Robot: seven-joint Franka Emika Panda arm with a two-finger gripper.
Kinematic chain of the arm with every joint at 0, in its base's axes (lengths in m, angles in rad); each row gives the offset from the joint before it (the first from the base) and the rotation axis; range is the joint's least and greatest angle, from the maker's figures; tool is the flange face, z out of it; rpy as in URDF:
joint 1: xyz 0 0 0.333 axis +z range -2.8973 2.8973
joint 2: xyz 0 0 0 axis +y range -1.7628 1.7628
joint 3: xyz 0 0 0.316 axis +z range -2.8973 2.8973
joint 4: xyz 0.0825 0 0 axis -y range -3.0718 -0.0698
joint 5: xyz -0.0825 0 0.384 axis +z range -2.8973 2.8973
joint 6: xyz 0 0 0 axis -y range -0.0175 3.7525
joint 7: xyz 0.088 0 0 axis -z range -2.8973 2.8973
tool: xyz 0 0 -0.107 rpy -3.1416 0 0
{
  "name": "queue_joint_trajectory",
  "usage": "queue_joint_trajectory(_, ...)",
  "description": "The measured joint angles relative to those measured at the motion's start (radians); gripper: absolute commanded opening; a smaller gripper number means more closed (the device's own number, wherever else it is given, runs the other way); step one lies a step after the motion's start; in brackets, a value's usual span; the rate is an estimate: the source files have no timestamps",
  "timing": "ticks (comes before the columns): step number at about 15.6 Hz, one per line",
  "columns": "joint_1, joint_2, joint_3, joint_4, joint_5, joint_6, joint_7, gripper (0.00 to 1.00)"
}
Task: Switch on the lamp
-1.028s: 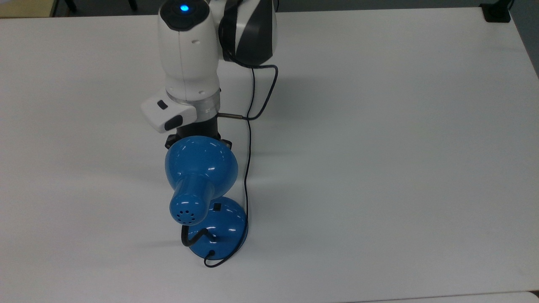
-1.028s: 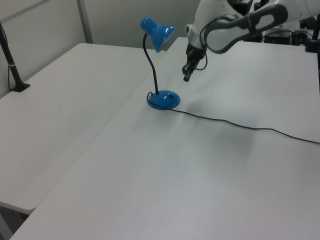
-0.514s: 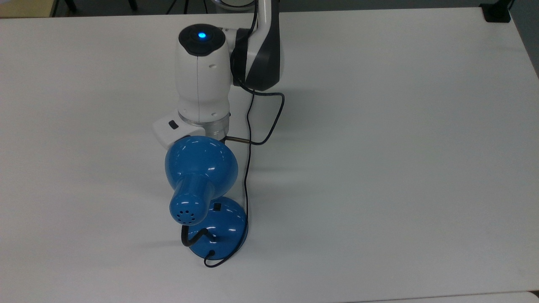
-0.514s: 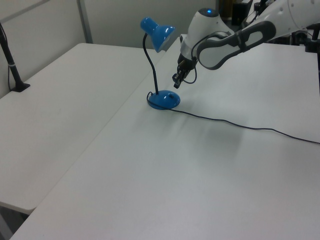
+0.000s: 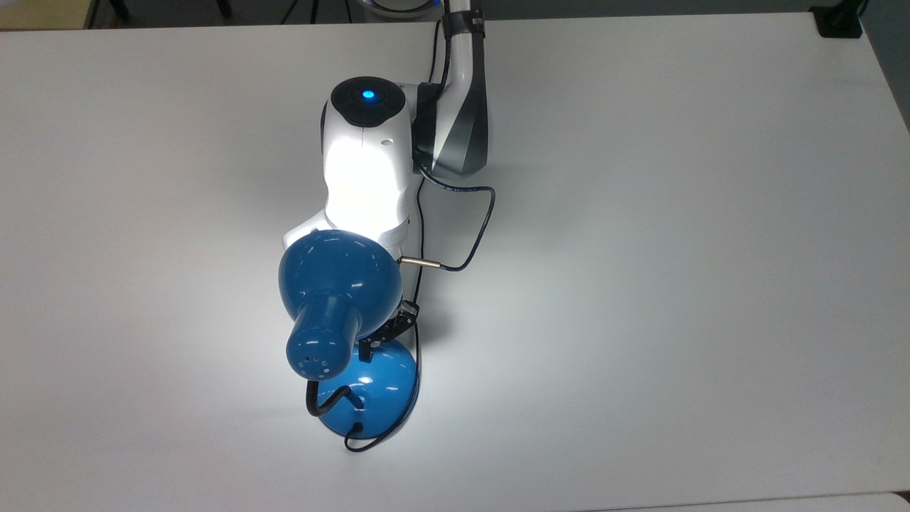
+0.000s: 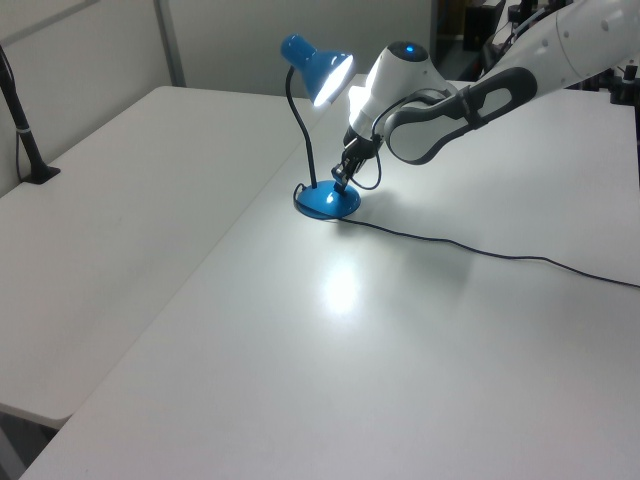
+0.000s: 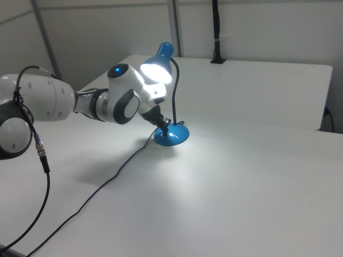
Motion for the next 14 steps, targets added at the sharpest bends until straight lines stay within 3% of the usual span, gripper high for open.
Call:
queue_joint_trajectory(9,0.0,-0.033,0.002,-0.003,0.0,0.037,0.037,0.0)
queue_joint_trajectory(11,0.0,-0.102,0.0,-0.035,0.0,-0.045,0.025,0.0)
queue_joint_trajectory(14,-0.006,-0.255,-0.006,-0.074,-0.001,-0.353,-0.042,0.04)
